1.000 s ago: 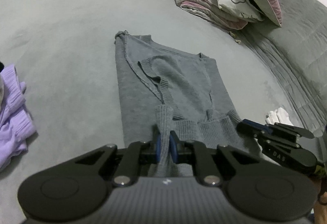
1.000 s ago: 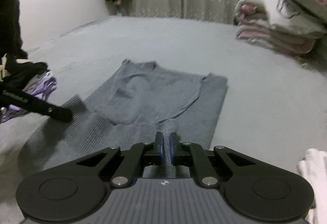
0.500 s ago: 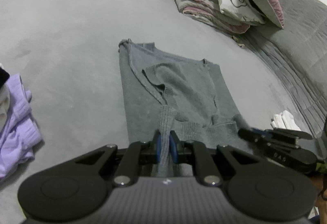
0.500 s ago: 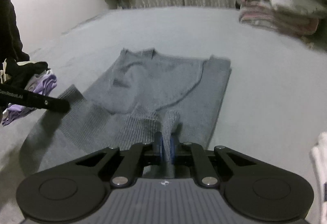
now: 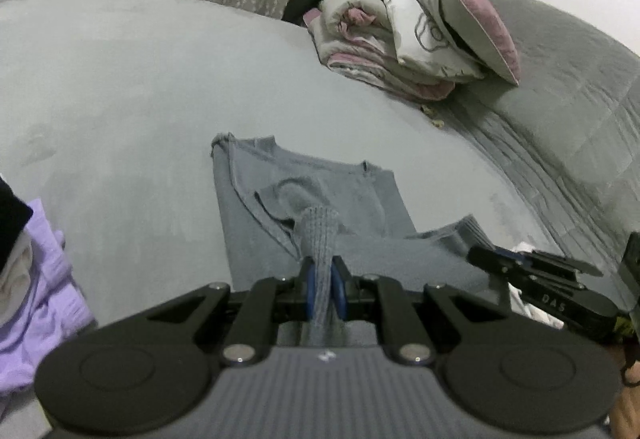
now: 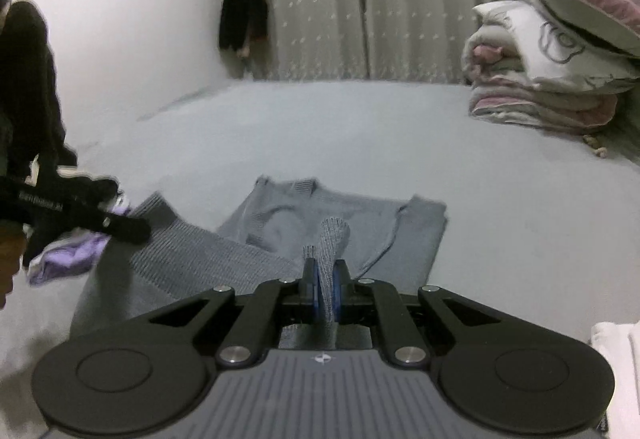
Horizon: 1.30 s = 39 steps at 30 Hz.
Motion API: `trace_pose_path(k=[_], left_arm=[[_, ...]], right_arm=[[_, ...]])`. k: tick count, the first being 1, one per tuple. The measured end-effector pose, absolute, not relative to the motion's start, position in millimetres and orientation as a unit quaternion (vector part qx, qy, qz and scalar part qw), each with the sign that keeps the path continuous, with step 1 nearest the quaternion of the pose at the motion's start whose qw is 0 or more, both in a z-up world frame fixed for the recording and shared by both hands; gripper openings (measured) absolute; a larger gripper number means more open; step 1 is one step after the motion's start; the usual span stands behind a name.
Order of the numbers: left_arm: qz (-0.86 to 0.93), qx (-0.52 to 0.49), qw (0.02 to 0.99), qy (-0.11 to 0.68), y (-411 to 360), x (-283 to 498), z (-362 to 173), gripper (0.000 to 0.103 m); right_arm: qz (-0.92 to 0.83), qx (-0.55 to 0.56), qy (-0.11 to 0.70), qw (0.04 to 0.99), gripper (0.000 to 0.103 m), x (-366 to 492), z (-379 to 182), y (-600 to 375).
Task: Fold clothes
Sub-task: 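Regrasp the folded hem edge with both grippers and smooth it flat, then open both grippers and release the folded ribbed hem onto the sweater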
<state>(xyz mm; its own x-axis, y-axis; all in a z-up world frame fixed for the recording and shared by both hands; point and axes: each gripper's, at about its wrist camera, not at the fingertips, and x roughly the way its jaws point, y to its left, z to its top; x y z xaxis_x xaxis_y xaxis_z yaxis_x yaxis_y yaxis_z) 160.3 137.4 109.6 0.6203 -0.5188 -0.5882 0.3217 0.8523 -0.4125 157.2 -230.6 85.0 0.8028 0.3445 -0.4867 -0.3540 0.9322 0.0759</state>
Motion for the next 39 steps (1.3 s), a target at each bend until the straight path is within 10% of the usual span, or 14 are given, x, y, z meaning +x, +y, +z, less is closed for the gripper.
trace_pose_path(k=[39], left_arm=[[-0.197, -0.015, 0.895, 0.4, 77.7, 164.4, 52.8, 0.017]], right_arm=[[0.099, -0.053, 0.354, 0.928, 0.023, 189.1, 33.8, -207.9]])
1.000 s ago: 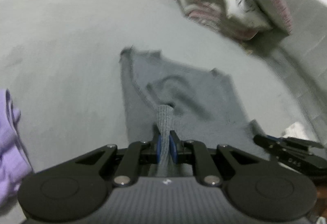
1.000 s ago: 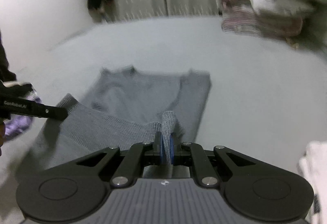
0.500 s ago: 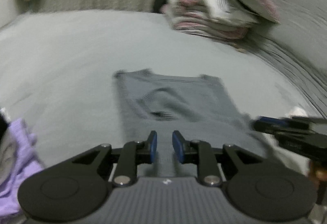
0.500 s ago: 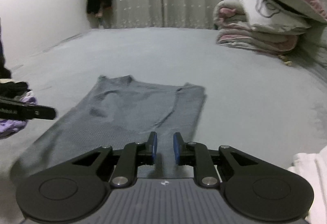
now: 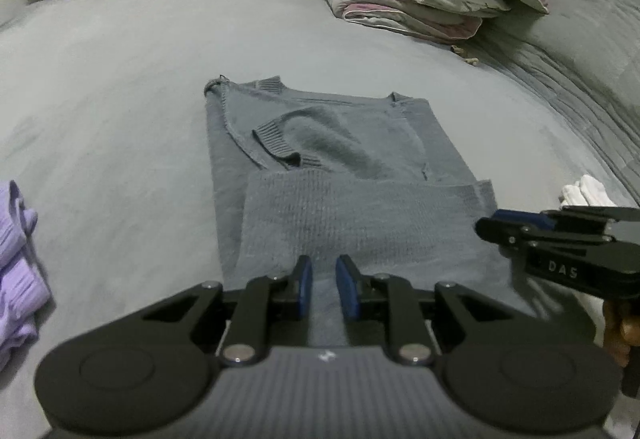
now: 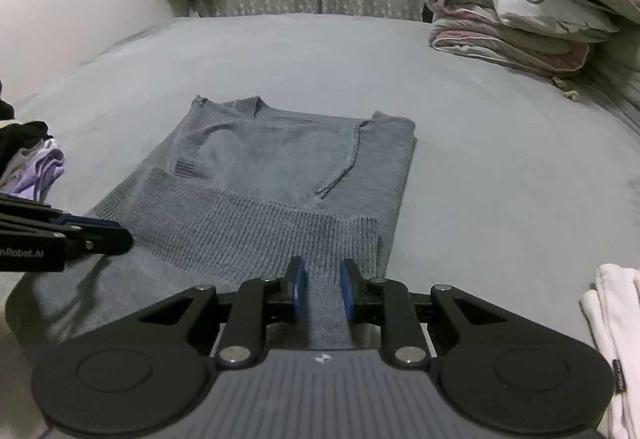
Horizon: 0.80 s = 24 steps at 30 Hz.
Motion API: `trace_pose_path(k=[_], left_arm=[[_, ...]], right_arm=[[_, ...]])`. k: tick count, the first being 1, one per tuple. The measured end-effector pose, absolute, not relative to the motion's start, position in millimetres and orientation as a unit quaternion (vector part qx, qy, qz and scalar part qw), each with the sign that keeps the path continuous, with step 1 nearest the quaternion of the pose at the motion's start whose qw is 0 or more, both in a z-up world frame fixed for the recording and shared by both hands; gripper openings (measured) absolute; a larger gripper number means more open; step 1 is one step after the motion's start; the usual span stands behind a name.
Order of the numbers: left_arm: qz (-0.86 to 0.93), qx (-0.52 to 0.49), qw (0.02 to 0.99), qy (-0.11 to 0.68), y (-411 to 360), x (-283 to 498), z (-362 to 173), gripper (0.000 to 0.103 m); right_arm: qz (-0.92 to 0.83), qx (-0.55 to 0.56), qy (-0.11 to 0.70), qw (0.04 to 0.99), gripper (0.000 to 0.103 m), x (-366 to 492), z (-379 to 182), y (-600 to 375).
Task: Fold clothes
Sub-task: 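Open both grippers and release the folded ribbed hem onto the sweater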
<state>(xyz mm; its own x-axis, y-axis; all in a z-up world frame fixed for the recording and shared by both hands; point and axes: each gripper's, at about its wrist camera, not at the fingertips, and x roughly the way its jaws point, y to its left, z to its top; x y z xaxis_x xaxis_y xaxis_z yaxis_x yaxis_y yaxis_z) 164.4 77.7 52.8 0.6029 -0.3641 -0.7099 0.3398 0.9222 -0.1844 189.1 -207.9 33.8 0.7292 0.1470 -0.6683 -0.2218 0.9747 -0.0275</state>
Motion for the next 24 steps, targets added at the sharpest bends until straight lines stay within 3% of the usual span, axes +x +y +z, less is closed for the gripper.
trace_pose_path(k=[9, 13, 24], left_arm=[[-0.187, 0.006, 0.898, 0.397, 71.6, 162.3, 51.1, 0.017], [-0.183, 0.012, 0.899, 0.397, 70.0, 159.3, 51.5, 0.017], [-0.163, 0.036, 0.9, 0.403, 63.3, 152.4, 55.2, 0.017]], right_arm=[[0.089, -0.06, 0.361, 0.926, 0.027, 186.7, 35.1, -207.8], [0.073, -0.067, 0.363, 0.927, 0.039, 185.4, 34.9, -206.3], [0.053, -0.04, 0.371, 0.926, 0.04, 178.1, 40.0, -207.5]])
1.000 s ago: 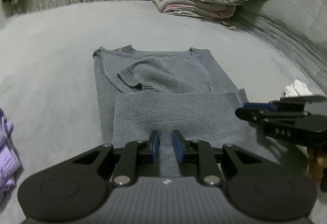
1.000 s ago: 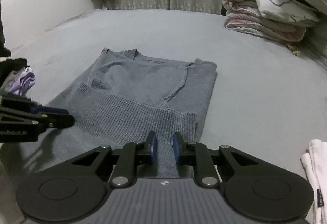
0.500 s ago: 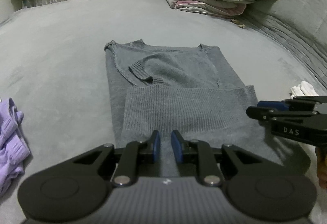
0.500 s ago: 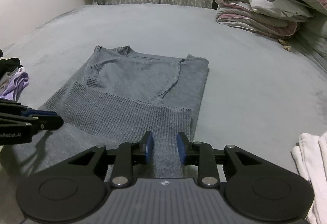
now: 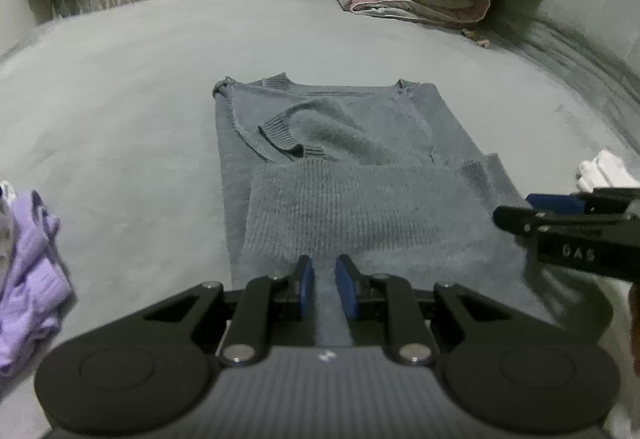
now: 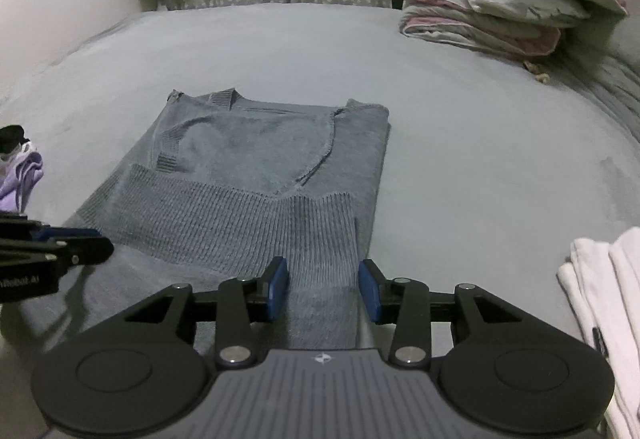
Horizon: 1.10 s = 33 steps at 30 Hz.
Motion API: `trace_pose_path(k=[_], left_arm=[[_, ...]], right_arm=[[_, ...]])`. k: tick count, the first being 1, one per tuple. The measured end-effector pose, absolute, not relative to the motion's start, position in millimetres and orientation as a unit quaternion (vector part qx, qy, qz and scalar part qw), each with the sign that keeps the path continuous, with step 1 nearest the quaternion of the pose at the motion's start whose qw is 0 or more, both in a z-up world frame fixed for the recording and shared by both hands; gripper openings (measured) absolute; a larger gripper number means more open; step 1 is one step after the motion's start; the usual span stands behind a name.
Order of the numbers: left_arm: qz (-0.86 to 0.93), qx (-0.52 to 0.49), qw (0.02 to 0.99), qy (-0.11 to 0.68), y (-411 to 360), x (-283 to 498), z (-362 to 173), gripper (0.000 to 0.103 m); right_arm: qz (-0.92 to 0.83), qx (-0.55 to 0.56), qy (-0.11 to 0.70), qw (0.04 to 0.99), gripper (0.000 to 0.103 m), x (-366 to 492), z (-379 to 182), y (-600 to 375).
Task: Fold clothes
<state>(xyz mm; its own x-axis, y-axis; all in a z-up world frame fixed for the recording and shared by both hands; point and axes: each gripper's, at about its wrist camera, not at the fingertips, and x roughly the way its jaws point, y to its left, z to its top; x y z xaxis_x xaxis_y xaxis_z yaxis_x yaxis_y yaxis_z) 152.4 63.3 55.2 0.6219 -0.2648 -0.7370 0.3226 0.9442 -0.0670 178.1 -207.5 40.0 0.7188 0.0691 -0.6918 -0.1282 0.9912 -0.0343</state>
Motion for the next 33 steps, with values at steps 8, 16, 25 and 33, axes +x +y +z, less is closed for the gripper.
trace_pose_path(k=[8, 16, 25, 33], left_arm=[[-0.158, 0.05, 0.899, 0.406, 62.0, 139.3, 57.7, 0.017], [-0.161, 0.038, 0.896, 0.413, 70.3, 120.3, 55.8, 0.017], [-0.165, -0.02, 0.893, 0.419, 98.4, 101.5, 64.6, 0.03], [-0.15, -0.065, 0.893, 0.419, 123.0, 99.6, 68.5, 0.046]], right_arm=[[0.064, -0.035, 0.364, 0.929, 0.04, 163.3, 44.8, -205.8], [0.096, -0.05, 0.369, 0.923, 0.04, 142.0, 41.4, -194.8], [0.09, -0.023, 0.358, 0.929, 0.04, 130.1, 48.4, -202.9], [0.089, 0.053, 0.366, 0.925, 0.041, 110.7, 50.6, -236.7]])
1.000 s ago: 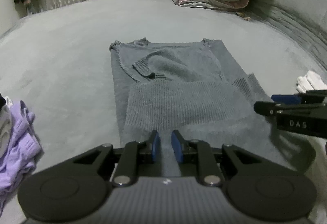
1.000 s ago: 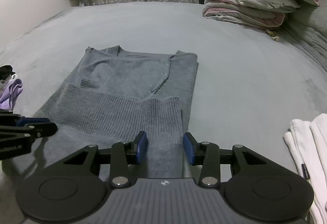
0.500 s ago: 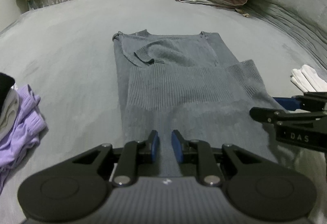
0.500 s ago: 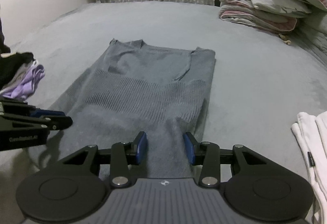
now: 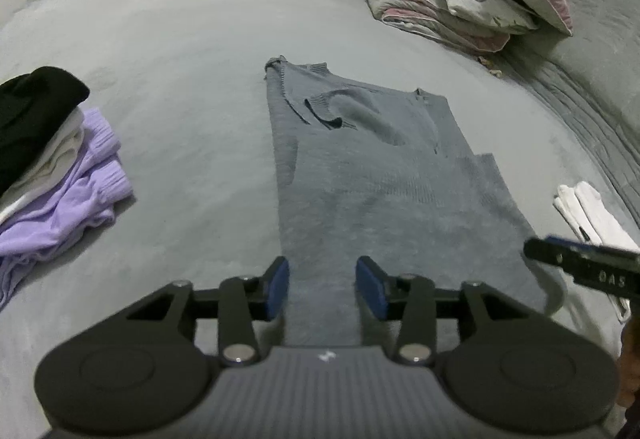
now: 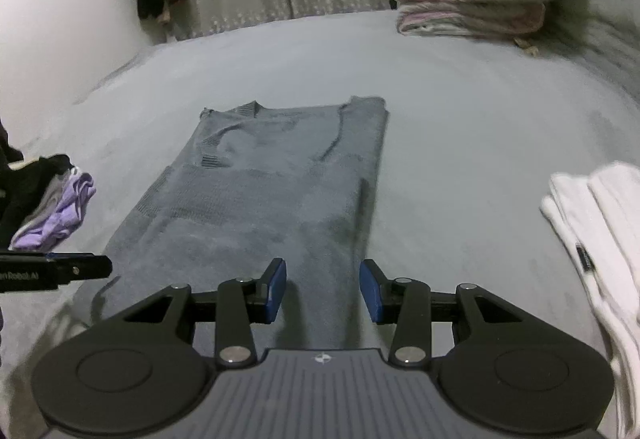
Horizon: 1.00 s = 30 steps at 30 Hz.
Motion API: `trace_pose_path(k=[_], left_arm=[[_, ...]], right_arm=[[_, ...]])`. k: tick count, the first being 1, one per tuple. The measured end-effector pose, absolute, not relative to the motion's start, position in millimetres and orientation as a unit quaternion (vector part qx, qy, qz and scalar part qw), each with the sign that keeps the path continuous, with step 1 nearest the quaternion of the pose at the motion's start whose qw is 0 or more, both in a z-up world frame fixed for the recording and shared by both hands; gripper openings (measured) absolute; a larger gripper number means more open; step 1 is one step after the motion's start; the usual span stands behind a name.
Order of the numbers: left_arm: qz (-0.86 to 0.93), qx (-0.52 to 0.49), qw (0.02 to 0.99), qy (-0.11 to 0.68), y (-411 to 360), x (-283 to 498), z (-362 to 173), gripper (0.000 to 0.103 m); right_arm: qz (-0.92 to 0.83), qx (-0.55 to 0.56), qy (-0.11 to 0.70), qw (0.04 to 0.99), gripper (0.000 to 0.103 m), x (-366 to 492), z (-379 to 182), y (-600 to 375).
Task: Fold clothes
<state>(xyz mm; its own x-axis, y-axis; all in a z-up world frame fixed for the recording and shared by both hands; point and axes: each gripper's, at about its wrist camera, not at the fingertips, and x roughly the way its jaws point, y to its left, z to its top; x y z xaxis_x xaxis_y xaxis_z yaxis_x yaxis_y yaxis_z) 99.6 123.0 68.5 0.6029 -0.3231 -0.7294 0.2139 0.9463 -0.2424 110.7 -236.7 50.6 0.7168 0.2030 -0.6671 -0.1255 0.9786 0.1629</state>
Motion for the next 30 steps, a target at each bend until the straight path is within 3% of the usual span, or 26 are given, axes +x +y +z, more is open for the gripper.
trace_pose_path(k=[6, 7, 8, 9, 13, 22, 23, 24, 30], left_arm=[[-0.156, -0.096, 0.88, 0.437, 131.0, 102.6, 57.5, 0.046], [-0.158, -0.102, 0.879, 0.438, 131.1, 102.5, 55.4, 0.042], [-0.161, -0.104, 0.878, 0.438, 130.7, 102.3, 53.7, 0.029], [-0.162, -0.102, 0.879, 0.437, 129.2, 101.9, 52.5, 0.023], [-0.163, -0.091, 0.883, 0.432, 124.1, 99.9, 50.9, 0.016], [-0.163, -0.103, 0.883, 0.428, 124.5, 100.3, 53.2, 0.013], [-0.163, -0.102, 0.883, 0.427, 124.1, 99.9, 53.0, 0.013], [-0.163, -0.104, 0.883, 0.427, 124.4, 99.7, 53.2, 0.013], [-0.166, -0.127, 0.882, 0.422, 134.9, 92.5, 59.0, 0.012]], right_arm=[[0.131, 0.104, 0.368, 0.914, 0.041, 98.8, 37.5, -252.5], [0.138, 0.11, 0.368, 0.913, 0.041, 97.6, 35.4, -253.3], [0.143, 0.12, 0.369, 0.91, 0.04, 97.3, 33.2, -255.0], [0.147, 0.135, 0.37, 0.907, 0.038, 97.5, 31.0, -257.2], [0.157, 0.201, 0.371, 0.893, 0.033, 99.2, 23.7, -271.3], [0.169, 0.217, 0.354, 0.894, 0.033, 97.0, 25.1, -273.0], [0.168, 0.212, 0.353, 0.896, 0.029, 97.6, 24.6, -271.1], [0.166, 0.203, 0.35, 0.899, 0.014, 97.7, 25.4, -269.2], [0.181, 0.165, 0.32, 0.915, 0.011, 87.2, 40.5, -266.0]])
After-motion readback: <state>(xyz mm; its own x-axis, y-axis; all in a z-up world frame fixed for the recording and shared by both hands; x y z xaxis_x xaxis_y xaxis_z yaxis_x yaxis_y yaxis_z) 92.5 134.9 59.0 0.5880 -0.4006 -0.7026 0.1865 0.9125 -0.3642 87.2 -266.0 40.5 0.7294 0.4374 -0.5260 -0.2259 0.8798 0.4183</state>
